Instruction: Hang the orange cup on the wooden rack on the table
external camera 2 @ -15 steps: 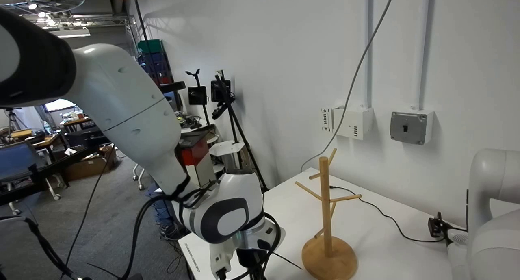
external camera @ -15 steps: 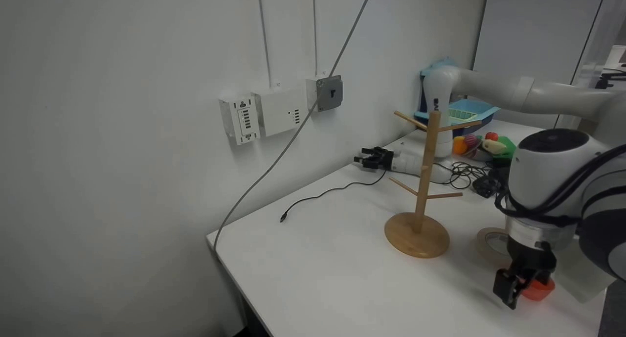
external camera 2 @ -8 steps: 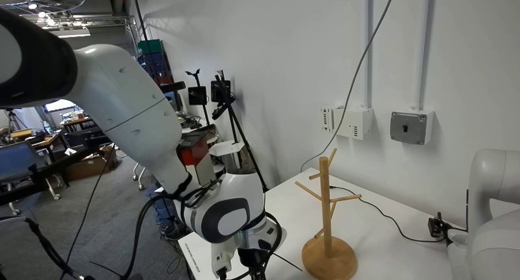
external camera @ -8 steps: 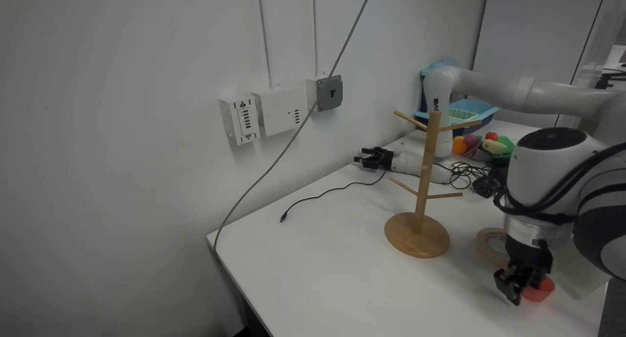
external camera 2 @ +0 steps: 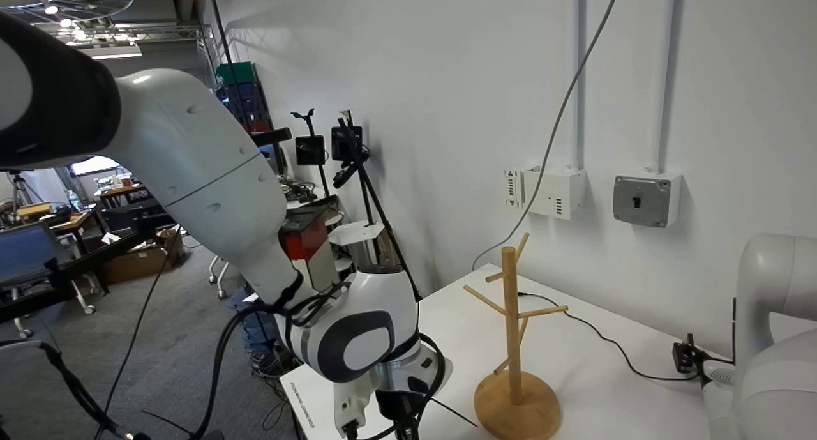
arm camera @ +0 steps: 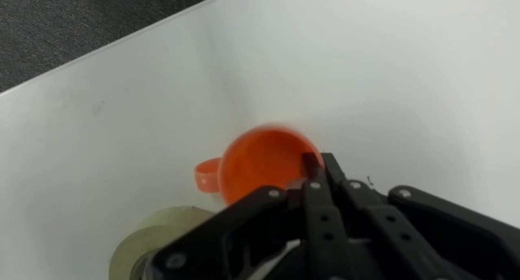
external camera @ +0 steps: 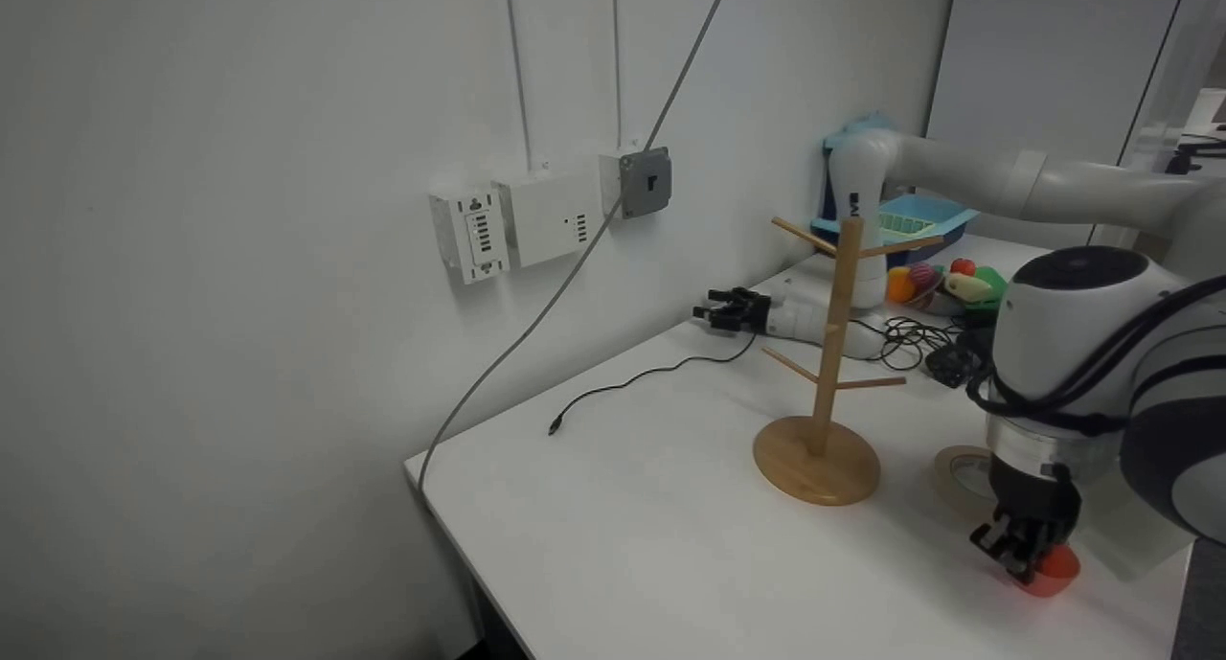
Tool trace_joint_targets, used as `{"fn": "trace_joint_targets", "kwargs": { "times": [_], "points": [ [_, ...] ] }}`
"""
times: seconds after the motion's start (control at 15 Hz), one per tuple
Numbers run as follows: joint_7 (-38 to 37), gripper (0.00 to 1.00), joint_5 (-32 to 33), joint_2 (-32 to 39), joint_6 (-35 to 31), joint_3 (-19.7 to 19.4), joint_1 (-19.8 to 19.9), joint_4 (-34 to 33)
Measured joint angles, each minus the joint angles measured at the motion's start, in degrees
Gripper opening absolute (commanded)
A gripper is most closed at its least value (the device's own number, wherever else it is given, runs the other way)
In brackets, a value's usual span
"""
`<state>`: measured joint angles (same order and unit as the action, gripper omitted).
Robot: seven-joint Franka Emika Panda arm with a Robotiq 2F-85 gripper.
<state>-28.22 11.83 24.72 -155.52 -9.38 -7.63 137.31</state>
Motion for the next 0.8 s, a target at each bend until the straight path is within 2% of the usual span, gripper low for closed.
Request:
{"fn": "trace_joint_targets", "kwargs": {
  "times": [0.6,0.8],
  "points": [
    [0.4,0.01,0.0,-2.1,0.5,-0.1,-0.4,0.0],
    [1.3,0.01,0.1,-4.6,3.3,-0.1,-0.4,0.0]
  ]
}}
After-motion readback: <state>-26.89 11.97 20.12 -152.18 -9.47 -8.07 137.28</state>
